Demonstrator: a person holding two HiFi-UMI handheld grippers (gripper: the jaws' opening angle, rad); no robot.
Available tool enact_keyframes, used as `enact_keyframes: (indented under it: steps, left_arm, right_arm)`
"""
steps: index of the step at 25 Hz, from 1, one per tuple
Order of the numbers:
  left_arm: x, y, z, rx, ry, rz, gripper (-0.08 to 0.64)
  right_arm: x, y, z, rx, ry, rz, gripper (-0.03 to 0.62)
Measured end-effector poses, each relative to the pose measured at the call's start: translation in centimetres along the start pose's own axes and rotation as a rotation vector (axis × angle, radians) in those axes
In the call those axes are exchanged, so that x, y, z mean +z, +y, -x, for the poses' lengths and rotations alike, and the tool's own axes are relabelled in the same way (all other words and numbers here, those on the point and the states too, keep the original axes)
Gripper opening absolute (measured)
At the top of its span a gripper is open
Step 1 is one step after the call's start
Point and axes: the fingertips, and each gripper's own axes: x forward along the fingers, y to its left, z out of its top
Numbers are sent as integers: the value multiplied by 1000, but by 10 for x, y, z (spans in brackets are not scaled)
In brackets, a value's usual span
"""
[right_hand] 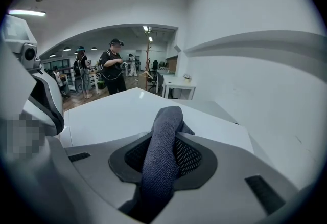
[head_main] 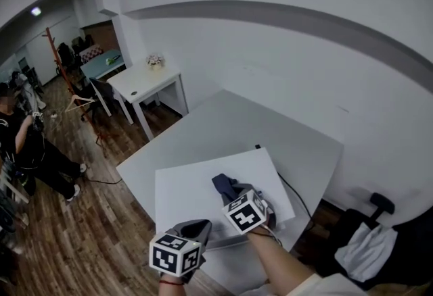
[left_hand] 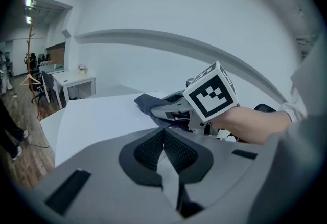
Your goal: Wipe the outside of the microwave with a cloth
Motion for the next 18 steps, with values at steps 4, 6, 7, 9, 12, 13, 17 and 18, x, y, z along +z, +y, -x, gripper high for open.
enact_keyframes:
  steps: [4,6,7,9,12,13,17,18]
  left_arm:
    - [6,-9,-12,-12,3,-9,3]
    - [10,-15,-20,-20,5,-13,3]
    - [12,-17,-23,-23,6,-16,3]
    - [16,-20,-29,-29,8,-19,3]
    - [20,-26,-39,-38,12,-22,3]
    - [21,-27,-42,-41,14,-24,3]
    - [28,-33,-54,-56,21,-34,3]
    - [30,-34,-57,-59,22,-35,3]
  right_arm:
    - [-11,-23,6,-19,4,-17,107]
    - [-18,-37,10,-32,8,-40,107]
    - [-22,-43,12,-39,11,-54,107]
    - [-27,-56,15,-51,14,-71,107]
    - [-35,-72,21,-69,15,-99,107]
    - [-38,-78,23,-76,15,-106,107]
    - [-45,-101,27,-108,21,-121,107]
    - [-47,-106,28,-114,22,-127,107]
